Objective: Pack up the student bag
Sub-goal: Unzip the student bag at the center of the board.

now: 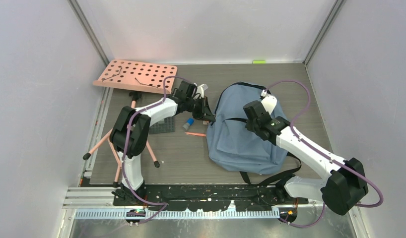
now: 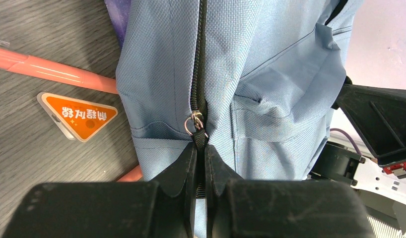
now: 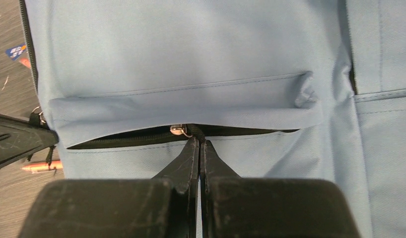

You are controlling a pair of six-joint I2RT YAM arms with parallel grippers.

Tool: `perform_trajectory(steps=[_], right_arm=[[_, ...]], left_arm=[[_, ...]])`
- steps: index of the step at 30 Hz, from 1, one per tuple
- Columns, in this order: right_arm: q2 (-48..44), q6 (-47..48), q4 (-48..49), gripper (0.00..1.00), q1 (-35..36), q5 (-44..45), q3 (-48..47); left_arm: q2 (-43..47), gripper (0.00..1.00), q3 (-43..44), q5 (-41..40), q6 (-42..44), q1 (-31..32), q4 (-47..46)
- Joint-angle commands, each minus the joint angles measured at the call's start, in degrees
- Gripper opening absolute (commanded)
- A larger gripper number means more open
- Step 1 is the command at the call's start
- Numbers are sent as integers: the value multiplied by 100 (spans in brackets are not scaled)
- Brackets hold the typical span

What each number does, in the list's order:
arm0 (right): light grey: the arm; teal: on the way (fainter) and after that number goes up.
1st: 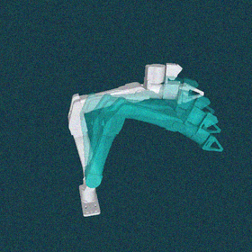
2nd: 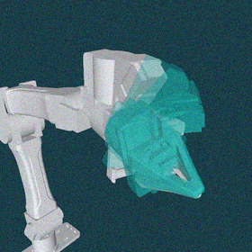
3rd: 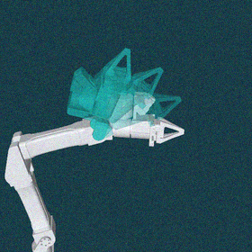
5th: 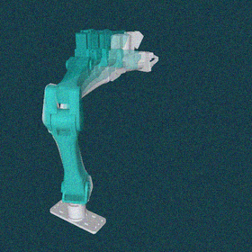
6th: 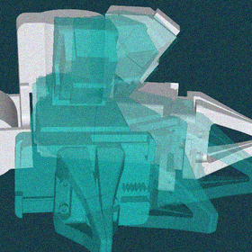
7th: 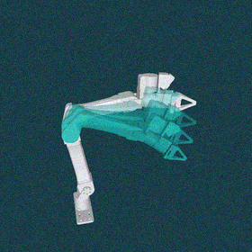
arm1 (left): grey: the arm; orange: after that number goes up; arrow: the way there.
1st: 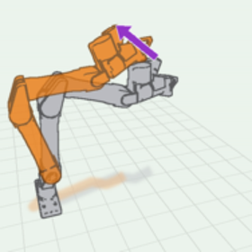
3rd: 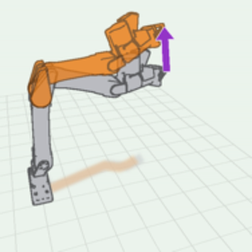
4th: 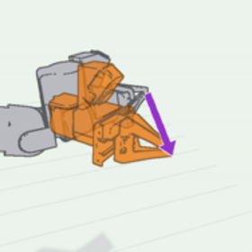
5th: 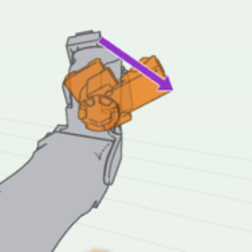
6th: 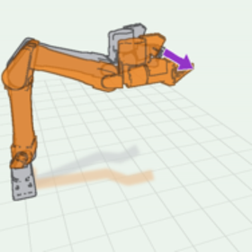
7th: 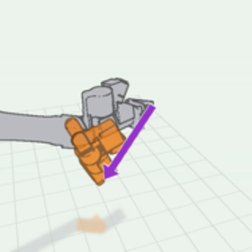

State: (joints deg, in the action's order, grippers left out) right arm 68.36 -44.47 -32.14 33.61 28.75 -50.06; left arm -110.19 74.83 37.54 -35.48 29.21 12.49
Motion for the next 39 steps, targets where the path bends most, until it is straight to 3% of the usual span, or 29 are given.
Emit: perform_trajectory(steps=[1, 12, 30, 39], right_arm=[[-295, 177, -315, 0, -157, 214, -49], [-535, 355, -749, 0, -681, 559, 93], [-648, 403, -775, 0, -1665, 4, 489], [-729, 428, -781, 1, -1752, -219, 636]], left_arm=[[200, 0, 136, -144, 127, -131, 130], [200, 0, 128, -144, 128, -161, 122], [224, 0, 117, -166, 151, -188, 140], [264, 0, 106, -243, 218, -197, 178]])
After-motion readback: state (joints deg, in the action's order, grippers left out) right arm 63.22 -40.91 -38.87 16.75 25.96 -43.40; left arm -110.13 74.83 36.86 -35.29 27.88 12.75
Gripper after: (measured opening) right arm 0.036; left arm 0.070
